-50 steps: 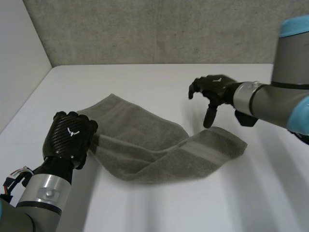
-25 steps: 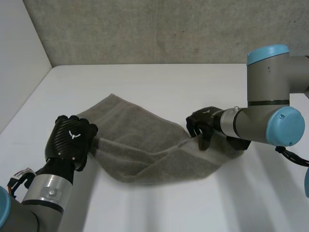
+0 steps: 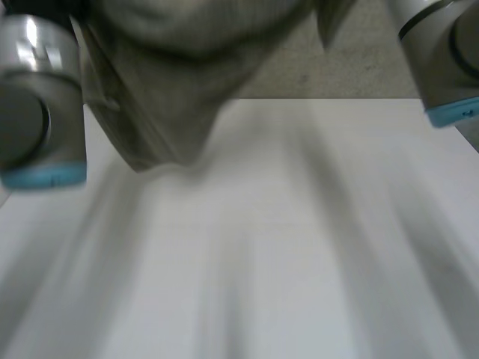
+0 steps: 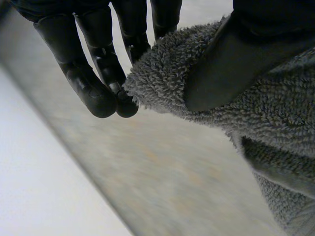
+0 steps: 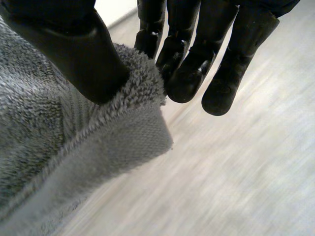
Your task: Fold the towel.
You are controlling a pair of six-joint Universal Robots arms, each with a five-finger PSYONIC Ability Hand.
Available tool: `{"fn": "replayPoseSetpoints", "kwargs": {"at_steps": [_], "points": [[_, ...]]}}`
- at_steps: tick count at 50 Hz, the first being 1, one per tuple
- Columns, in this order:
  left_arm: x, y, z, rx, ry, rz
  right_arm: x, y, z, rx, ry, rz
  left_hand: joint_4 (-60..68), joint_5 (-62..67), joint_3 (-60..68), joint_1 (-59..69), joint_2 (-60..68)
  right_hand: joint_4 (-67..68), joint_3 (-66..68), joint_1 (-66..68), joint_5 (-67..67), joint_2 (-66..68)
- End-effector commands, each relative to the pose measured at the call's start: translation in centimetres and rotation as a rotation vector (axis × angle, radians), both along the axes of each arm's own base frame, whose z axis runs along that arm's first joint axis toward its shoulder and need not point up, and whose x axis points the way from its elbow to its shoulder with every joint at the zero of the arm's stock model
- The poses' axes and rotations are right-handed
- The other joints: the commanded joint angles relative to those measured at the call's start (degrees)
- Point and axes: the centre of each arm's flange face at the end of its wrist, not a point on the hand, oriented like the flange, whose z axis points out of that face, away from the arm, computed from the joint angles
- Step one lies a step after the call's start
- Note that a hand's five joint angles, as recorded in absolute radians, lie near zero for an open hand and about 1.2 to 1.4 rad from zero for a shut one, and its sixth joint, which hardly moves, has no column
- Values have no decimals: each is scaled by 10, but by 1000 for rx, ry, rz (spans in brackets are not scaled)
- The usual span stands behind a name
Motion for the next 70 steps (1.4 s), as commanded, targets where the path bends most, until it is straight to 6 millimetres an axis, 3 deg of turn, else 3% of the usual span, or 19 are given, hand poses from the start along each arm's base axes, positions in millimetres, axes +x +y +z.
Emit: {"fn": "replayPoseSetpoints", "kwargs": {"at_steps": [1,5,7,8,10,11,12,13,14,17,23,28,39,41,47,54,58,63,70], "points": [[3,-28,34,-74,117,88,-5,8,-4,-12,-20,22,-71,-136,-87,4,-39,37,39,108,61,45],[3,-31,10,5,73,93,3,5,-53,147,131,50,-71,-136,-87,4,-39,37,39,108,61,45],[1,-29,-35,136,-4,85,4,5,-72,179,196,51,-71,-136,-87,4,-39,37,39,108,61,45],[1,-29,-35,137,-5,85,6,6,-90,190,262,52,-71,-136,-87,4,-39,37,39,108,61,45],[3,-19,-92,288,-97,61,6,8,-111,207,335,60,-71,-136,-87,4,-39,37,39,108,61,45],[3,-19,-92,288,-98,61,6,13,-133,223,408,74,-71,-136,-87,4,-39,37,39,108,61,45],[3,-8,-122,366,-148,39,6,13,-133,223,409,74,-71,-136,-87,4,-39,37,39,108,61,45],[5,6,-149,440,-196,11,6,18,-157,246,476,90,-71,-136,-87,4,-39,37,39,108,61,45],[5,6,-150,441,-197,11,3,23,-179,270,540,101,-71,-136,-87,4,-39,37,39,108,61,45],[10,34,-195,574,-282,-42,-7,29,-220,327,648,120,-71,-136,-87,4,-39,37,39,108,61,45],[21,81,-247,751,-384,-100,-17,46,-259,394,769,121,-71,-136,-87,4,-39,37,39,108,61,45],[30,99,-248,775,-390,-98,-32,61,-272,446,857,112,-71,-136,-87,4,-39,37,39,108,61,45],[44,130,-215,688,-345,-105,-84,92,-243,651,978,99,-71,-136,-87,4,-39,37,39,108,61,45],[46,135,-212,679,-336,-109,-93,105,-235,685,1029,126,-71,-136,-87,4,-39,-390,-388,-319,-366,-382],[50,145,-210,675,-307,-124,-101,110,-208,678,1008,152,-71,-136,-87,4,-39,-563,-561,-492,-538,-555],[51,143,-214,694,-303,-118,-94,83,-168,748,743,145,-71,-136,-87,4,-39,-663,-661,-592,-639,-655],[51,141,-218,703,-305,-117,-83,66,-174,839,654,183,-71,-136,-87,4,-39,-663,-661,-592,-639,-655],[51,140,-226,734,-319,-113,-22,66,-190,883,658,294,-71,-136,-87,4,-39,-663,-661,-592,-639,-655],[51,139,-230,747,-322,-112,12,53,-221,935,685,277,-71,-136,-87,4,-39,-663,-661,-592,-639,-655]]}}
